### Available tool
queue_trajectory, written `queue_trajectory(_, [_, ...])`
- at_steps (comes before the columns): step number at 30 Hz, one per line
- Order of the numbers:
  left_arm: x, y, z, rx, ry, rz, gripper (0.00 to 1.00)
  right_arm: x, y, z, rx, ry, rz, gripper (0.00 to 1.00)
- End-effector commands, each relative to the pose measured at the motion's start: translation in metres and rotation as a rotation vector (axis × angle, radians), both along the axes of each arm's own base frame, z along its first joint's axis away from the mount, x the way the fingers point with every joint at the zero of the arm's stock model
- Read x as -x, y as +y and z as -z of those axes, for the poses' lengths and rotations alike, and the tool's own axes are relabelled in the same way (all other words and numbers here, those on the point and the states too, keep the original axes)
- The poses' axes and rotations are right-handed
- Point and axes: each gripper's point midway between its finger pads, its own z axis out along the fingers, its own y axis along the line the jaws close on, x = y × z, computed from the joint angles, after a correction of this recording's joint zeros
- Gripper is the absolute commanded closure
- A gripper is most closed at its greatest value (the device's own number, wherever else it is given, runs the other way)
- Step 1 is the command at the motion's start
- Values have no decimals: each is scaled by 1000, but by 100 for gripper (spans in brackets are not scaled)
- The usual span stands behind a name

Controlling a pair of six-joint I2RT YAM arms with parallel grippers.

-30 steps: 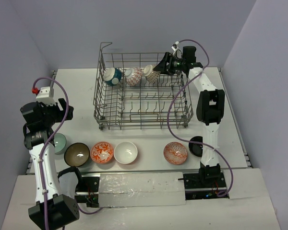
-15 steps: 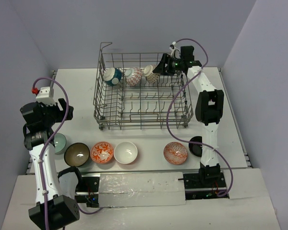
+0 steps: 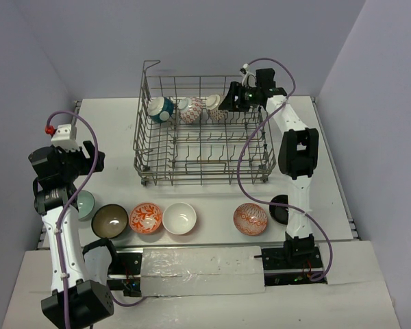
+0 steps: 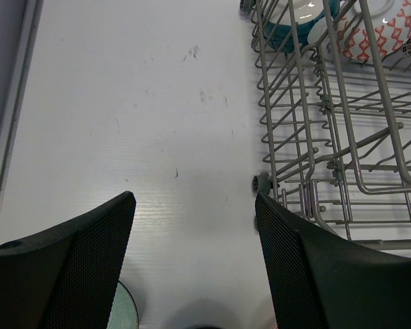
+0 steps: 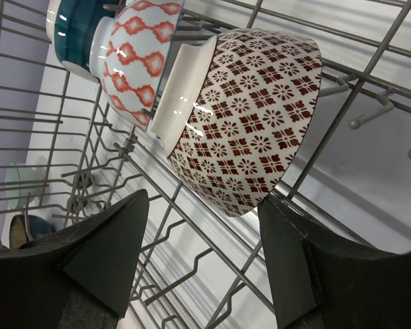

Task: Load the bowls into the dish rack
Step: Insert the bowl into the dish rack.

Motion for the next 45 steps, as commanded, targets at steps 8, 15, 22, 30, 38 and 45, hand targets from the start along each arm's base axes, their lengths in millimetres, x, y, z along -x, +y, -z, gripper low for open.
queue_trajectory(8, [2,0,-8,-12,-32,3,23,15,4,-27,-10,-33,-35,28])
queue_trajectory(15, [2,-1,-9,-12,-36,4,23,17,0,-33,3,-53,-37,28])
queue_trajectory(22, [2,-1,-10,-12,-38,6,23,21,-4,-40,15,-61,-38,27])
queue_trajectory(30, [3,-3,-12,-11,-44,11,23,26,-16,-49,50,-89,-22,27])
queue_trajectory(38, [4,-3,-13,-10,-47,12,23,23,-18,-50,50,-85,-14,27])
queue_trajectory(45, [3,-3,-13,-12,-47,12,23,23,-19,-47,49,-78,-18,27])
